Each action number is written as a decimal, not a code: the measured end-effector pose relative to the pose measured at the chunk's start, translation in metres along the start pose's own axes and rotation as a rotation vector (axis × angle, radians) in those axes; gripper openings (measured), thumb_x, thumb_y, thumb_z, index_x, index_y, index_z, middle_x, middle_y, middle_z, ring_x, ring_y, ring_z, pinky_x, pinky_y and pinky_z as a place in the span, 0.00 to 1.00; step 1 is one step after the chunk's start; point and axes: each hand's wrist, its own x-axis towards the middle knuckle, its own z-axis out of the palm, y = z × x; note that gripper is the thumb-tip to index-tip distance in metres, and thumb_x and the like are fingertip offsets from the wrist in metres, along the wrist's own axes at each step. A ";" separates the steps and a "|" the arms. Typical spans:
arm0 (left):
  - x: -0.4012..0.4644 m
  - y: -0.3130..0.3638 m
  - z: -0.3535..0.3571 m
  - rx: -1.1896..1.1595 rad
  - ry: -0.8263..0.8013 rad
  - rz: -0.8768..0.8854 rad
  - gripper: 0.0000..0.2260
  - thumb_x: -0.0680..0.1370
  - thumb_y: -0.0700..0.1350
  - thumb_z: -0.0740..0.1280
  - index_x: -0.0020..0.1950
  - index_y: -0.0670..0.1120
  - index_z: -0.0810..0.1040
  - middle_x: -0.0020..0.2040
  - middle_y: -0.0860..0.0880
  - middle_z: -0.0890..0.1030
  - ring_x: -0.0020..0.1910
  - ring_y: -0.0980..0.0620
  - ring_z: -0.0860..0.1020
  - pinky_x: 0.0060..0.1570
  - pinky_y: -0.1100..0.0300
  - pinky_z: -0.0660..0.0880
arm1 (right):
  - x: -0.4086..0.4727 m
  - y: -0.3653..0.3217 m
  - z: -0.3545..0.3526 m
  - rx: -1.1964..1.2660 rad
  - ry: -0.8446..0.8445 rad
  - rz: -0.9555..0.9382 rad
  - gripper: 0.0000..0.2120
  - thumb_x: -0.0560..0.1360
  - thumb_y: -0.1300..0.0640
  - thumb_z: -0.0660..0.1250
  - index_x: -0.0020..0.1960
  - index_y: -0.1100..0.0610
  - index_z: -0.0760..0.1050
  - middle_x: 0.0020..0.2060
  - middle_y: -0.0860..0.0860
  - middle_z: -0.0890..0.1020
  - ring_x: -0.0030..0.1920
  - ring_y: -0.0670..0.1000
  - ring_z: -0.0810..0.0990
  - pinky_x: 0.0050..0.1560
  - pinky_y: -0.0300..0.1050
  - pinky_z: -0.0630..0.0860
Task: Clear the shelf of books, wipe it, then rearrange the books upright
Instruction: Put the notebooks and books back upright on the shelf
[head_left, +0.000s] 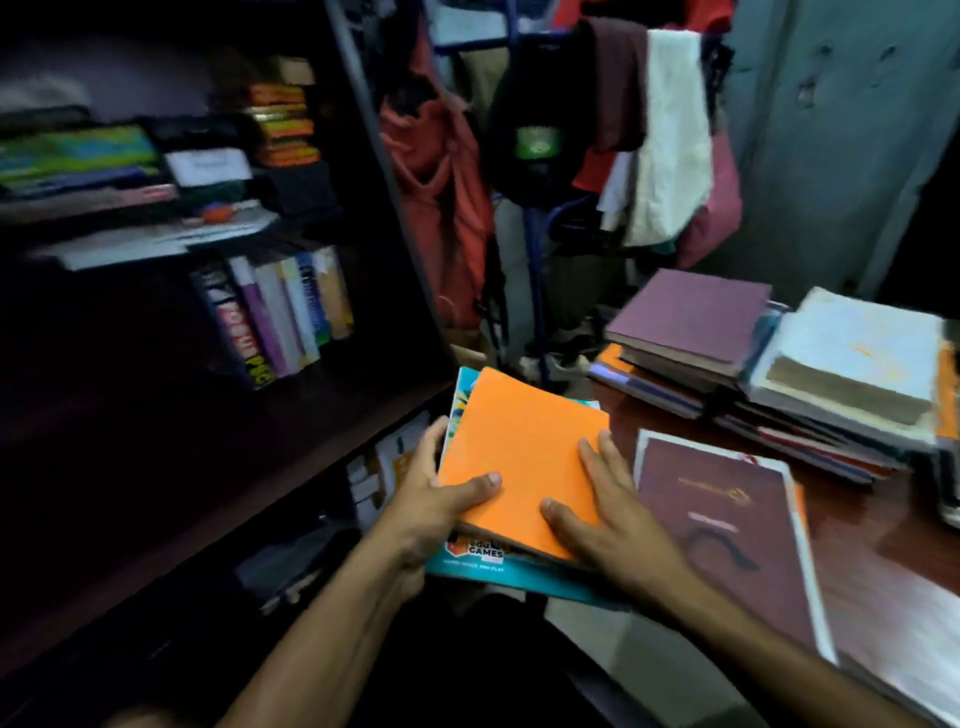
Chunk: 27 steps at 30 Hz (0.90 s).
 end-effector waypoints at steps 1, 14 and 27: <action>-0.001 0.001 -0.022 -0.016 0.043 0.048 0.35 0.75 0.36 0.74 0.73 0.61 0.64 0.60 0.56 0.79 0.49 0.51 0.84 0.40 0.60 0.80 | 0.014 -0.016 0.012 -0.007 -0.015 -0.056 0.42 0.79 0.42 0.66 0.83 0.52 0.46 0.81 0.48 0.36 0.81 0.46 0.41 0.74 0.36 0.43; -0.054 -0.035 -0.293 -0.055 0.809 -0.064 0.19 0.77 0.42 0.73 0.66 0.51 0.72 0.53 0.47 0.82 0.50 0.44 0.82 0.53 0.48 0.80 | 0.132 -0.218 0.258 -0.372 -0.640 -0.614 0.50 0.71 0.25 0.61 0.82 0.49 0.45 0.82 0.50 0.42 0.81 0.51 0.46 0.78 0.60 0.42; -0.013 -0.044 -0.324 0.117 0.770 -0.092 0.13 0.84 0.57 0.59 0.66 0.57 0.76 0.53 0.47 0.82 0.45 0.47 0.82 0.41 0.58 0.77 | 0.173 -0.196 0.248 -0.436 -0.495 -0.717 0.42 0.77 0.30 0.58 0.82 0.53 0.53 0.81 0.56 0.52 0.78 0.59 0.60 0.76 0.51 0.59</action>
